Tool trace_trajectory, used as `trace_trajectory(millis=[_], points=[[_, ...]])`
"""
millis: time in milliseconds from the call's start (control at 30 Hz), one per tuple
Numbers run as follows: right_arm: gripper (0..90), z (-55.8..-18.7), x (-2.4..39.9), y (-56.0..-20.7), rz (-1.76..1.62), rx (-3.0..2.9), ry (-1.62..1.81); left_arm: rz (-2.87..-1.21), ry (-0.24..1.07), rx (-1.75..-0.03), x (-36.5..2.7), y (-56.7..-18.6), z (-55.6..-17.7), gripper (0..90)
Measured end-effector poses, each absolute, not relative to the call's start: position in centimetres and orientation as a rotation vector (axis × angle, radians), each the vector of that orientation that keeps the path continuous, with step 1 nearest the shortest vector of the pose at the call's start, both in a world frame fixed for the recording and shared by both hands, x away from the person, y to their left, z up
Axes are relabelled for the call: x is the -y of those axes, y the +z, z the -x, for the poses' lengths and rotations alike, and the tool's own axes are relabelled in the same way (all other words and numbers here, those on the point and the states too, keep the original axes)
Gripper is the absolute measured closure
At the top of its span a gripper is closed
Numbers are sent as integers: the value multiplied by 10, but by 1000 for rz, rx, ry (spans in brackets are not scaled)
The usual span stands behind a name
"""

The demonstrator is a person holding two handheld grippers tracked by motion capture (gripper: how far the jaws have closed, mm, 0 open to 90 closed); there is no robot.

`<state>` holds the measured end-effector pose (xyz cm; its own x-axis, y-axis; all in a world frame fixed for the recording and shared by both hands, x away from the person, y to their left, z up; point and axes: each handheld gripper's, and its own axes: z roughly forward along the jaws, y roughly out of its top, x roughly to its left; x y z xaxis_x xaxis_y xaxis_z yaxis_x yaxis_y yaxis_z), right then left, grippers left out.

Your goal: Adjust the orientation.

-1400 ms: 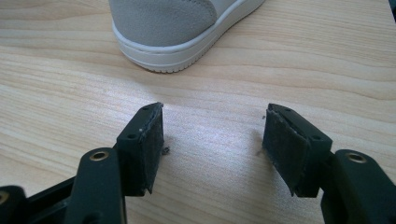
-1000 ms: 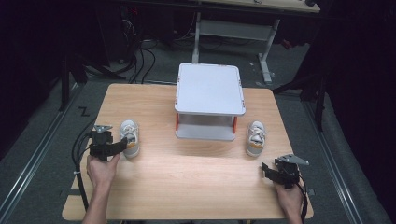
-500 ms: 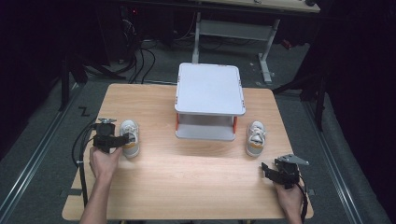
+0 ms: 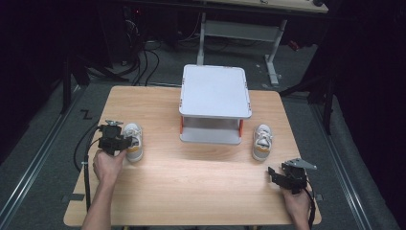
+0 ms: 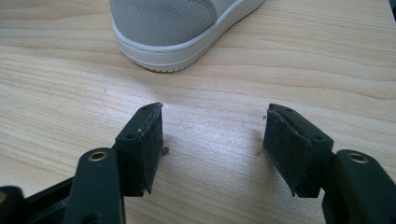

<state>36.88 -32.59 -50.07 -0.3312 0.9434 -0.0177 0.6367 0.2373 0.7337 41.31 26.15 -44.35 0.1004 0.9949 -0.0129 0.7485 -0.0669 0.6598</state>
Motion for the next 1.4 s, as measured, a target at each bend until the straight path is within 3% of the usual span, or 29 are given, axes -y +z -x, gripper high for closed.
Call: trace_trajectory(millis=[433, 900, 1400], points=[[375, -369, 326, -501, -1444, -2053, 882, -1900, 680, -1720, -257, -444, -413, 668], [375, -369, 326, -501, -1445, -2053, 882, -1939, 737, -1690, -258, -443, -411, 802], [374, -369, 326, -501, -1446, -2053, 882, -1918, 745, -1652, -260, -434, -401, 838]])
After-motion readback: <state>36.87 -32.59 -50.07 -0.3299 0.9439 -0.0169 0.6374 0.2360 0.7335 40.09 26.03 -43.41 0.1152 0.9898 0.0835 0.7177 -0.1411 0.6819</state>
